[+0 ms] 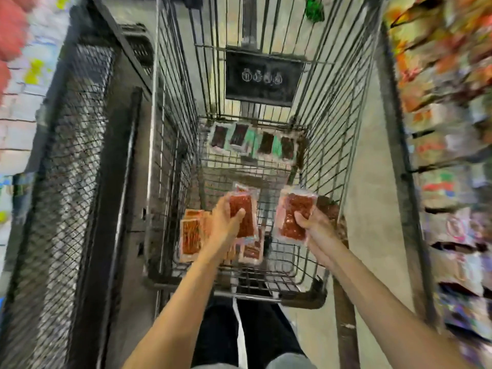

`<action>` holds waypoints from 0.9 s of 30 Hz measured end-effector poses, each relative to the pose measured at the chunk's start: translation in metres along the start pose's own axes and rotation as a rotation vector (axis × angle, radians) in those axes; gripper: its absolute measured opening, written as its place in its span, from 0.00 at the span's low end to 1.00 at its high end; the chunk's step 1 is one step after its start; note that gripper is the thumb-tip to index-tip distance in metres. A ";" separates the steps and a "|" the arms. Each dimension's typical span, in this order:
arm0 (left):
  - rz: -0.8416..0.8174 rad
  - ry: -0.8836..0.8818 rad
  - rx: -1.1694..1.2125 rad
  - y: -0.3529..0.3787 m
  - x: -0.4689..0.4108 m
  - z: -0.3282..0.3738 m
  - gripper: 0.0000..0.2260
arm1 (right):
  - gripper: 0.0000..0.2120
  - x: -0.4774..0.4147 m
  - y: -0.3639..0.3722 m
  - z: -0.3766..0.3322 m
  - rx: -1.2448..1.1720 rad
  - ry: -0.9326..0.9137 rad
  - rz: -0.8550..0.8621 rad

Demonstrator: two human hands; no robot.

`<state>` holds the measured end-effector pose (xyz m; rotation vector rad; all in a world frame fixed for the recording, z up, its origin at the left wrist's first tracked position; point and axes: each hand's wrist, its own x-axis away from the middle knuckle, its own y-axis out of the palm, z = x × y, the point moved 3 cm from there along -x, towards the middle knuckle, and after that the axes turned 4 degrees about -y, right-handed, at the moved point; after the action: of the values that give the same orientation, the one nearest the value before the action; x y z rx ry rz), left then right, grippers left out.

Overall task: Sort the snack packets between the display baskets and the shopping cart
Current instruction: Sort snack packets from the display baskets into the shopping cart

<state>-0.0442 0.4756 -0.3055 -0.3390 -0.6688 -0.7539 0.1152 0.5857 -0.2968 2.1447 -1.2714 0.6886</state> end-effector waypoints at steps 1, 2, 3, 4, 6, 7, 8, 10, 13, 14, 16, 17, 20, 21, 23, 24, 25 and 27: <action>0.022 -0.004 -0.033 0.005 -0.011 -0.007 0.10 | 0.13 -0.008 -0.003 0.008 0.020 0.022 0.023; 0.037 -0.018 -0.074 0.009 -0.020 -0.016 0.10 | 0.12 -0.016 -0.006 0.016 0.045 0.052 0.054; 0.044 -0.043 -0.129 0.013 -0.030 -0.026 0.11 | 0.12 -0.023 -0.008 0.025 0.079 0.093 0.092; 0.041 -0.088 -0.207 0.017 -0.037 -0.037 0.12 | 0.12 -0.031 -0.009 0.034 0.121 0.145 0.136; 0.019 -0.188 -0.373 0.024 -0.052 -0.061 0.16 | 0.11 -0.044 -0.009 0.056 0.217 0.243 0.223; 0.007 -0.230 -0.410 0.029 -0.058 -0.073 0.16 | 0.10 -0.050 -0.008 0.068 0.265 0.282 0.258; 0.002 -0.270 -0.435 0.032 -0.062 -0.085 0.16 | 0.09 -0.055 -0.007 0.080 0.295 0.321 0.294; 0.009 -0.332 -0.490 0.039 -0.065 -0.105 0.18 | 0.09 -0.059 -0.005 0.105 0.336 0.408 0.353; -0.001 -0.361 -0.543 0.045 -0.069 -0.130 0.20 | 0.13 -0.065 -0.009 0.137 0.378 0.474 0.425; -0.008 -0.363 -0.561 0.047 -0.070 -0.136 0.20 | 0.14 -0.067 -0.011 0.144 0.371 0.475 0.448; -0.013 -0.333 -0.636 0.051 -0.073 -0.144 0.19 | 0.12 -0.072 -0.015 0.156 0.383 0.474 0.478; -0.011 -0.315 -0.686 0.054 -0.075 -0.147 0.19 | 0.10 -0.076 -0.018 0.161 0.407 0.479 0.496; 0.068 -0.319 -0.841 0.060 -0.073 -0.149 0.17 | 0.07 -0.080 -0.023 0.165 0.506 0.466 0.568; 0.105 -0.333 -0.906 0.061 -0.071 -0.149 0.17 | 0.09 -0.080 -0.024 0.163 0.557 0.438 0.565; 0.136 -0.348 -1.022 0.065 -0.065 -0.150 0.17 | 0.13 -0.078 -0.023 0.163 0.677 0.361 0.503; 0.133 -0.351 -1.058 0.066 -0.063 -0.152 0.17 | 0.15 -0.076 -0.022 0.163 0.741 0.346 0.484; 0.126 -0.356 -1.081 0.067 -0.062 -0.153 0.17 | 0.17 -0.074 -0.020 0.162 0.804 0.361 0.493; 0.119 -0.362 -1.109 0.066 -0.062 -0.152 0.17 | 0.16 -0.069 -0.016 0.156 0.866 0.415 0.550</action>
<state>0.0362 0.4760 -0.4634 -1.5423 -0.4999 -0.9048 0.1233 0.5282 -0.4583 2.0290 -1.4826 2.1067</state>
